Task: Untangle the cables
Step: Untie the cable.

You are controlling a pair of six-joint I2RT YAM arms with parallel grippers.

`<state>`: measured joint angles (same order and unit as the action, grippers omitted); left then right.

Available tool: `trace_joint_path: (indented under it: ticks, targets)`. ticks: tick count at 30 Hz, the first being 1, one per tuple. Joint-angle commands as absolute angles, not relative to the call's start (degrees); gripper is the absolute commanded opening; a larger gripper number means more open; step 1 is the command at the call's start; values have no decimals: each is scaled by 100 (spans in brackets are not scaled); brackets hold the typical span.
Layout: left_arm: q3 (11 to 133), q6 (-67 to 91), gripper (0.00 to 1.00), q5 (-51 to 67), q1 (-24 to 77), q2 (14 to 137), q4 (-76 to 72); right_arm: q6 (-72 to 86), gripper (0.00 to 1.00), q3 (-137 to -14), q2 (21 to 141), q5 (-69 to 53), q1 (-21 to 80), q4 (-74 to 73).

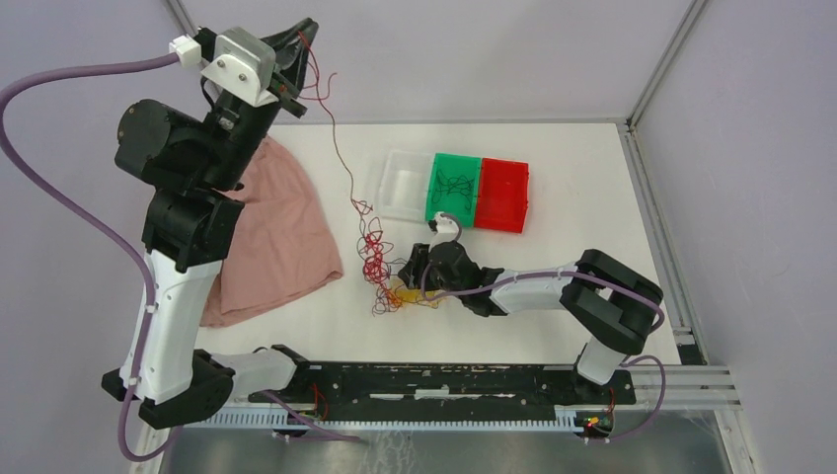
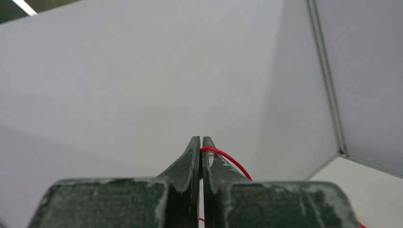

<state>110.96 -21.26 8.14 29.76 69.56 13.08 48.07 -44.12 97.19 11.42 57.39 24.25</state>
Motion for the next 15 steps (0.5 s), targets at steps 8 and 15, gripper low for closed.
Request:
trace_joint_path:
  ticks: [8,15]
  targets:
    - [11124,-2834,3,334,2999,6939,991,3608,73,-4501,8044,1529,5767,1964]
    - [10713,-2692,3,710,3001,6794,1176,2877,95,-4936,7462,158,5852,2419]
